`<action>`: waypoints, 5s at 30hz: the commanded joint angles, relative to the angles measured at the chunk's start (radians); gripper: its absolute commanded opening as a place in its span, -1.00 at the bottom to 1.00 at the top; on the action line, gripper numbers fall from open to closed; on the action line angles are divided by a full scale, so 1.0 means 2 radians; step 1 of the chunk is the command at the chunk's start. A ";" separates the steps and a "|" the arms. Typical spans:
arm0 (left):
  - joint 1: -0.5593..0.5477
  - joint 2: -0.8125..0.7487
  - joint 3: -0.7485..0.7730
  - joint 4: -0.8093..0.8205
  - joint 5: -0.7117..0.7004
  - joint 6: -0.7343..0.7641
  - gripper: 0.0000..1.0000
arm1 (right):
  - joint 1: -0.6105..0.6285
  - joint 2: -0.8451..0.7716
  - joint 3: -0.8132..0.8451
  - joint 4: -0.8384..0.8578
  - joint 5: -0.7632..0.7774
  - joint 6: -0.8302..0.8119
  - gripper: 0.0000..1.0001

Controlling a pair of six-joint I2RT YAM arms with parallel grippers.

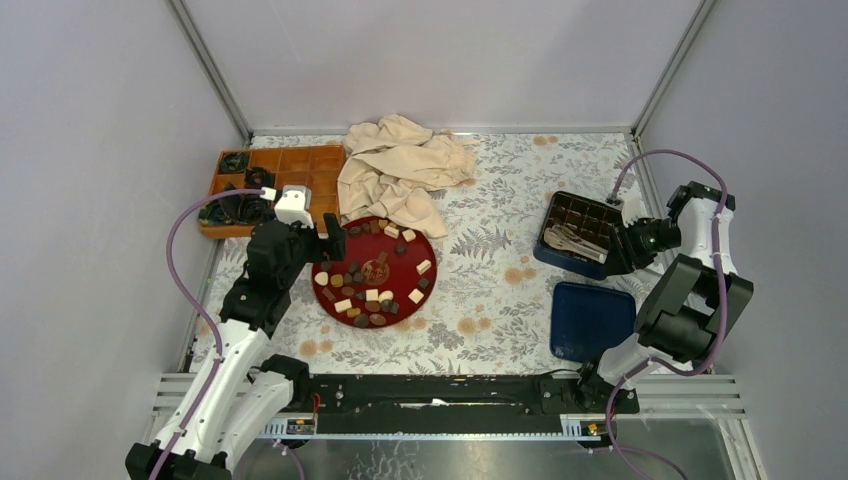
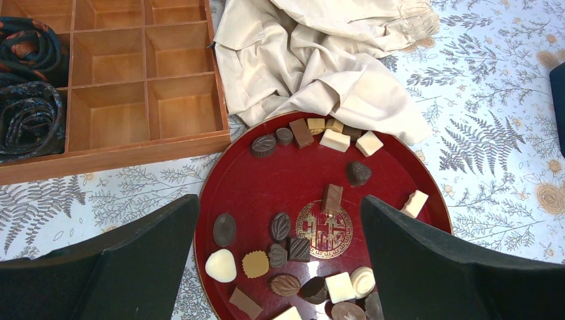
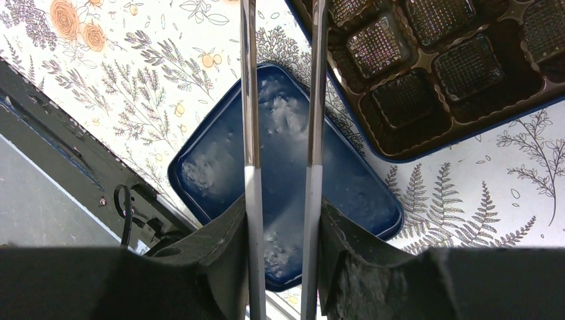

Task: Pack the chocolate
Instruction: Place the fake chocolate in the packing box, then adjust the fake chocolate on the plate, then pick up the fake chocolate from the plate.

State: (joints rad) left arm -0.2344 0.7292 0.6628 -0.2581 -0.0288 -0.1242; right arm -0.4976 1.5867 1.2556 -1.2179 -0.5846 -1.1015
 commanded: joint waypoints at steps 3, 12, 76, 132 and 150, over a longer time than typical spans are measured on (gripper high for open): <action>0.004 -0.005 -0.004 0.026 0.002 0.005 0.96 | -0.002 0.000 0.024 -0.015 -0.011 0.000 -0.17; 0.004 -0.006 -0.004 0.026 0.002 0.005 0.96 | -0.002 0.000 0.032 -0.018 -0.013 -0.001 -0.11; 0.004 -0.007 -0.005 0.026 -0.006 0.006 0.96 | 0.590 0.177 0.171 0.203 0.111 0.200 -0.37; 0.004 -0.012 -0.004 0.025 -0.007 0.007 0.96 | 0.605 0.260 0.295 0.206 0.125 0.287 -0.04; 0.004 -0.016 -0.005 0.026 -0.007 0.007 0.96 | 0.578 0.205 0.274 0.181 0.043 0.276 -0.98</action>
State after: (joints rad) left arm -0.2340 0.7139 0.6628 -0.2581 -0.0307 -0.1242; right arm 0.7025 2.1429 1.8324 -0.8238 -0.3542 -0.5335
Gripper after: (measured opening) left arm 0.980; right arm 0.382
